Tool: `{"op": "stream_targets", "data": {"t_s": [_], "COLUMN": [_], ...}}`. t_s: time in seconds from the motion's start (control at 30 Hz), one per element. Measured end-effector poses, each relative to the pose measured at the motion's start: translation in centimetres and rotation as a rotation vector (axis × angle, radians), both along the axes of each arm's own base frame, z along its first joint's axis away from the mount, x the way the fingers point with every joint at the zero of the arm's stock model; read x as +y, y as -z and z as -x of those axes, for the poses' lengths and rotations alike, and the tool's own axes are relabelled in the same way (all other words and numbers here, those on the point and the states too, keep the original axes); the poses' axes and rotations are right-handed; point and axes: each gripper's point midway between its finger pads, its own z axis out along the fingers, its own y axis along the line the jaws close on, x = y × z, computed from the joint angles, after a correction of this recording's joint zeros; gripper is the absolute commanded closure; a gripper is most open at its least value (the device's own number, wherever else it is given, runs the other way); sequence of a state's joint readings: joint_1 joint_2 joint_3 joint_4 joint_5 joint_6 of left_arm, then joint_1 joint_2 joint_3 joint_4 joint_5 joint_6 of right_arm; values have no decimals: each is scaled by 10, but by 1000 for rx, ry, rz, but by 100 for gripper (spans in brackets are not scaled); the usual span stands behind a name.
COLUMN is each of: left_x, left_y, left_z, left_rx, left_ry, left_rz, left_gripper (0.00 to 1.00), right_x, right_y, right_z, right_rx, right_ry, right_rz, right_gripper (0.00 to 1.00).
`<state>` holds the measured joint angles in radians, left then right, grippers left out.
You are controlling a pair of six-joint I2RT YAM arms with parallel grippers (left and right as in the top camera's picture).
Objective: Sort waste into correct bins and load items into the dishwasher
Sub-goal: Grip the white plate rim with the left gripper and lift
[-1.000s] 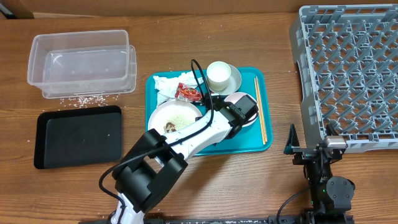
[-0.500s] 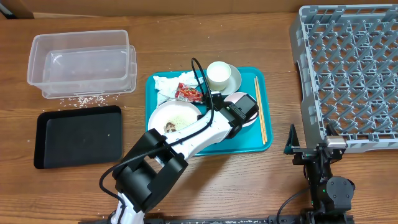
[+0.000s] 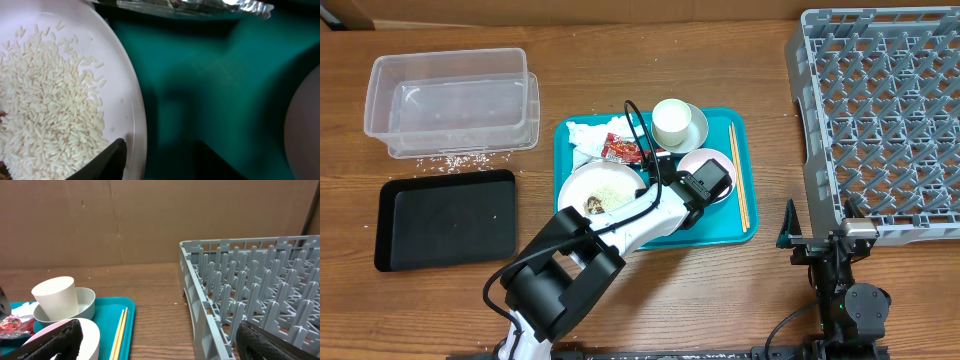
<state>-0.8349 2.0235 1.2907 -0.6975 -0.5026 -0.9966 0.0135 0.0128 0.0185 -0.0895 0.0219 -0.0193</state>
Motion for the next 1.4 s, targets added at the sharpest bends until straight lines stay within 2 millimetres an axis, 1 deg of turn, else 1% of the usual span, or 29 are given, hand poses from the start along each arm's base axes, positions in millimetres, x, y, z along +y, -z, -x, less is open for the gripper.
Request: {"op": "stream_targets", "data": {"t_s": [0.07, 0.13, 0.27, 0.3, 0.37, 0.5, 0.6, 0.67, 0.77, 1.0, 1.23, 1.4], "left_x": [0, 0, 1, 1, 1, 2, 2, 2, 5, 8, 23, 26], "left_y": [0, 0, 1, 1, 1, 1, 1, 1, 2, -1, -2, -9], "left_z": [-1, -2, -1, -1, -1, -1, -1, 0, -1, -3, 14, 20], "left_rx": [-8, -12, -12, -12, -13, -12, -12, -11, -12, -25, 62, 87], "left_ry": [-2, -5, -8, -8, -10, -11, -11, -14, -21, -11, -6, -5], "left_rz": [-1, 2, -1, -1, -1, -1, -2, -2, -4, -33, -107, -103], "left_gripper": [58, 64, 68, 72, 75, 76, 84, 87, 96, 96, 96, 96], "right_x": [0, 0, 0, 0, 0, 0, 0, 0, 0, 0, 0, 0], "right_y": [0, 0, 0, 0, 0, 0, 0, 0, 0, 0, 0, 0], "right_z": [0, 0, 0, 0, 0, 0, 0, 0, 0, 0, 0, 0], "right_rx": [0, 0, 0, 0, 1, 1, 0, 0, 0, 0, 0, 0], "right_ry": [0, 0, 0, 0, 0, 0, 0, 0, 0, 0, 0, 0], "right_rz": [0, 0, 0, 0, 0, 0, 0, 0, 0, 0, 0, 0], "right_gripper": [0, 0, 0, 0, 0, 0, 0, 0, 0, 0, 0, 0]}}
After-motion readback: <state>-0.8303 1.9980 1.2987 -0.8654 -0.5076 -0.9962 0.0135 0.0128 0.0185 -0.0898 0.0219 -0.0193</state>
